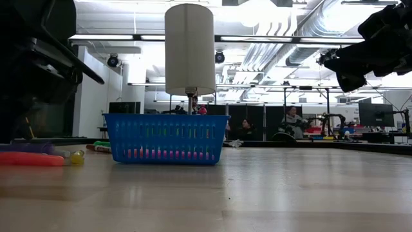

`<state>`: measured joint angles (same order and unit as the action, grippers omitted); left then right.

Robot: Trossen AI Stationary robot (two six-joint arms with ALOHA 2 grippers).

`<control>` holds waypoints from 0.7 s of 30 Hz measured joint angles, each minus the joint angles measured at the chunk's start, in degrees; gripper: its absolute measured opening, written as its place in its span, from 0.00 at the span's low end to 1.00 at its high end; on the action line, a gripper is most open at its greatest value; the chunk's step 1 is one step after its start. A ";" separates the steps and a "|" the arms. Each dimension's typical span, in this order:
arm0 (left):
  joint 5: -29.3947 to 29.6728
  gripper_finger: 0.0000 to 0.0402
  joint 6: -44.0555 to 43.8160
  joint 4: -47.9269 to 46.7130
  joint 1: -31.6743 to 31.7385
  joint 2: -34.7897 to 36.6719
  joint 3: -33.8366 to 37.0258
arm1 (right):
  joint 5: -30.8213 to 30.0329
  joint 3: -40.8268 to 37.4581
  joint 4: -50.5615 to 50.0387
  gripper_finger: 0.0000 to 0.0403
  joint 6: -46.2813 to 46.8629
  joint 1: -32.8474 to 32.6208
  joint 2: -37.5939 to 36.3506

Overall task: Pick & Place Markers
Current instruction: Put the light violet highlighter into the red bin

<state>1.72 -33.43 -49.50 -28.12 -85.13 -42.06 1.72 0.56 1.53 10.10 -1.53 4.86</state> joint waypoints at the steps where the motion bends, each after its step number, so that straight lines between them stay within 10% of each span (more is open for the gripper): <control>1: 0.58 0.17 -0.04 -0.69 0.02 0.62 0.05 | 0.00 0.00 0.00 0.37 0.06 0.00 0.00; 21: 12.71 0.17 -0.92 -2.85 0.04 18.59 -0.16 | 0.00 0.00 0.01 0.37 0.03 0.01 0.00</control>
<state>14.43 -34.35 -52.35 -28.08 -66.54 -42.22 1.72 0.56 1.54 10.12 -1.52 4.86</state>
